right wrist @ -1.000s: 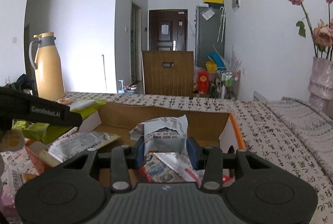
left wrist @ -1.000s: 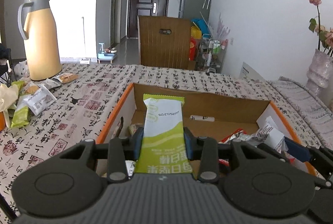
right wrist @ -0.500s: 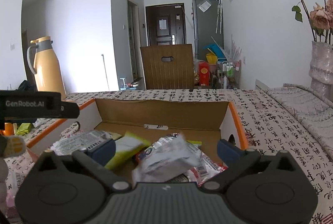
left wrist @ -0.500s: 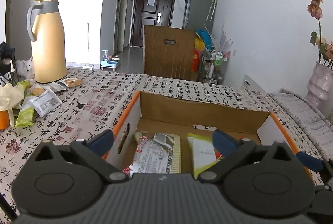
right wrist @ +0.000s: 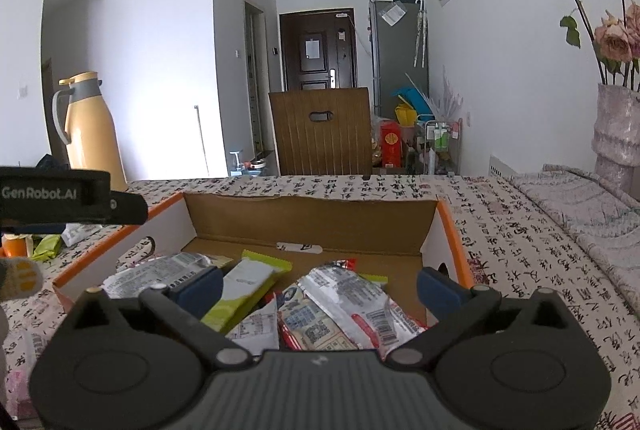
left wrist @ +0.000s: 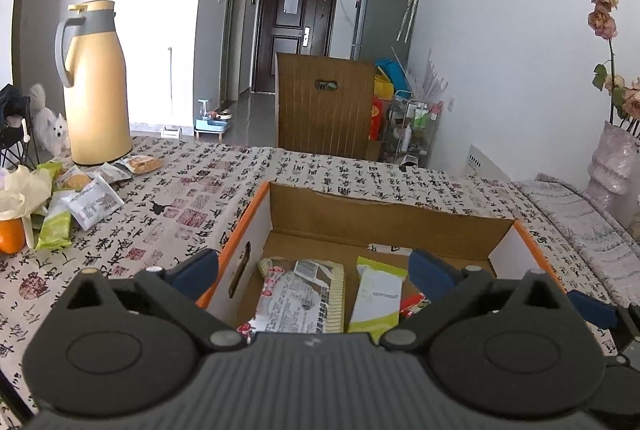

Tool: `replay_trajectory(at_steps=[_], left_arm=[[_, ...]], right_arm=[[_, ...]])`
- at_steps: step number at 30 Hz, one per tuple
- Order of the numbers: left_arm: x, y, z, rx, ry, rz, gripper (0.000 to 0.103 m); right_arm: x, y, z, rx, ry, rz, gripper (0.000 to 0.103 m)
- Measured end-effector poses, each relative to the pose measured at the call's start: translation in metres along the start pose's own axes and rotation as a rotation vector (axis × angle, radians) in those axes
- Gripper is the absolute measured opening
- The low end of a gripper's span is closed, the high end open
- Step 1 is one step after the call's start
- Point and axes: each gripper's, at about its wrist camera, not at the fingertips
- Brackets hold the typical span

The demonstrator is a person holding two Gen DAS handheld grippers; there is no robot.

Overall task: Organize snacks
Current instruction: 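Move both tools back over the snack pile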

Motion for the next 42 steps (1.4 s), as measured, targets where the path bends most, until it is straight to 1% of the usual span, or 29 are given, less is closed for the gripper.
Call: replay_trajectory(at_steps=[6,14,21,25,32,37,42], left_arm=[[-0.003,-0.002,-0.018,-0.004,-0.015,0.015,0.103],[0.005,0.009,-0.043,-0.008,-0.013,0.031,0.103],[0.018,0.03,-0.063,-0.011,0.004,0.024,0.103],[0.032,0.042,-0.071,-0.011,0.024,0.023,0.103],[0.062,0.058,-0.08,0.001,0.08,0.035,0.103],[0.081,0.064,-0.084,0.028,0.102,0.053,0.103],[0.093,0.069,-0.08,0.031,0.119,0.063,0.103]], right_arm=[[-0.004,0.004,-0.018,-0.003,-0.009,-0.018,0.103],[0.0,0.008,-0.047,-0.003,-0.002,-0.023,0.103],[0.018,0.01,-0.07,-0.004,0.034,-0.006,0.103],[0.033,0.014,-0.08,-0.009,0.064,-0.002,0.103],[0.061,0.024,-0.092,-0.021,0.132,0.004,0.103],[0.077,0.03,-0.101,-0.025,0.172,-0.004,0.103],[0.09,0.035,-0.104,-0.028,0.206,-0.009,0.103]])
Point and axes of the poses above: each gripper's, at about its wrist camera, not at the fingertips, and z roughly the way its jaws point, y to its left, x to its underside, and after that the axes turned 11 degrees about -z, right-handed
